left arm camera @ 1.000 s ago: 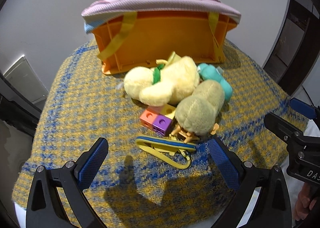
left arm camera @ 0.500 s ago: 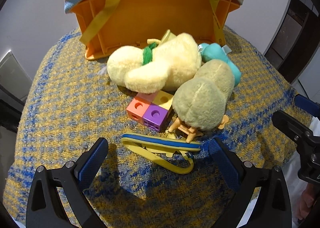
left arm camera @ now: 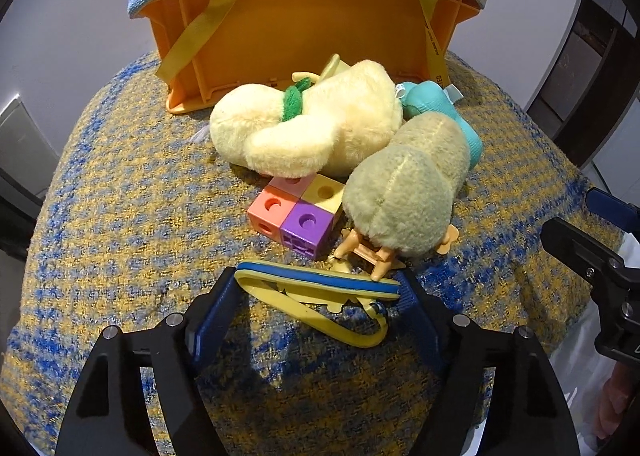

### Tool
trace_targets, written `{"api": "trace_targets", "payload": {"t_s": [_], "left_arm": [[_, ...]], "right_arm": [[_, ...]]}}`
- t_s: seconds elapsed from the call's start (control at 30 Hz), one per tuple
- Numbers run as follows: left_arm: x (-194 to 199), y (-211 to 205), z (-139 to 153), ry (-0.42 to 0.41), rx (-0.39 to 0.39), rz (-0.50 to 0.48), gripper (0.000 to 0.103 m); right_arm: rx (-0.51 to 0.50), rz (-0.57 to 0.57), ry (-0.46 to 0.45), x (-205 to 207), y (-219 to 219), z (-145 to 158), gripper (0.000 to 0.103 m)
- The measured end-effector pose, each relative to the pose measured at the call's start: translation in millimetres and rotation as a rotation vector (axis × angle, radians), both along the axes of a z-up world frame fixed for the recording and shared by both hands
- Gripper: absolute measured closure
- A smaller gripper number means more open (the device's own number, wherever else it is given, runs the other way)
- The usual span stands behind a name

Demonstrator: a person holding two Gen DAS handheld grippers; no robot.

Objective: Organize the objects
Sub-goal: 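Grasp the yellow-blue strap with the left gripper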

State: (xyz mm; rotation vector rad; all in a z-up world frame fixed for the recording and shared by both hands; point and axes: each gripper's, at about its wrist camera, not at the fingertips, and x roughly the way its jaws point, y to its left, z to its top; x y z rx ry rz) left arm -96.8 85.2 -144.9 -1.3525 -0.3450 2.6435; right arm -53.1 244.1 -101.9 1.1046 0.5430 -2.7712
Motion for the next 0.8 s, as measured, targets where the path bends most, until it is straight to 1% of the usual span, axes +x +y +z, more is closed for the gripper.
{"api": "trace_targets", "payload": {"t_s": [0.27, 0.43, 0.57, 0.7, 0.8], "left_arm": [[7, 0, 3, -0.002, 0.007, 0.020, 0.027], [13, -5, 6, -0.010, 0.003, 0.050, 0.027], [26, -20, 12, 0.000, 0.006, 0.081, 0.027], [29, -28, 16, 0.013, 0.001, 0.118, 0.027], [31, -41, 16, 0.004, 0.007, 0.155, 0.027]], "right_arm": [[-0.003, 0.009, 0.008, 1, -1, 2, 0.011], [-0.002, 0.031, 0.012, 6, -6, 4, 0.011], [-0.009, 0.050, 0.007, 6, -11, 6, 0.011], [-0.016, 0.080, -0.007, 5, -20, 7, 0.011], [-0.018, 0.099, -0.022, 4, -28, 6, 0.011]]}}
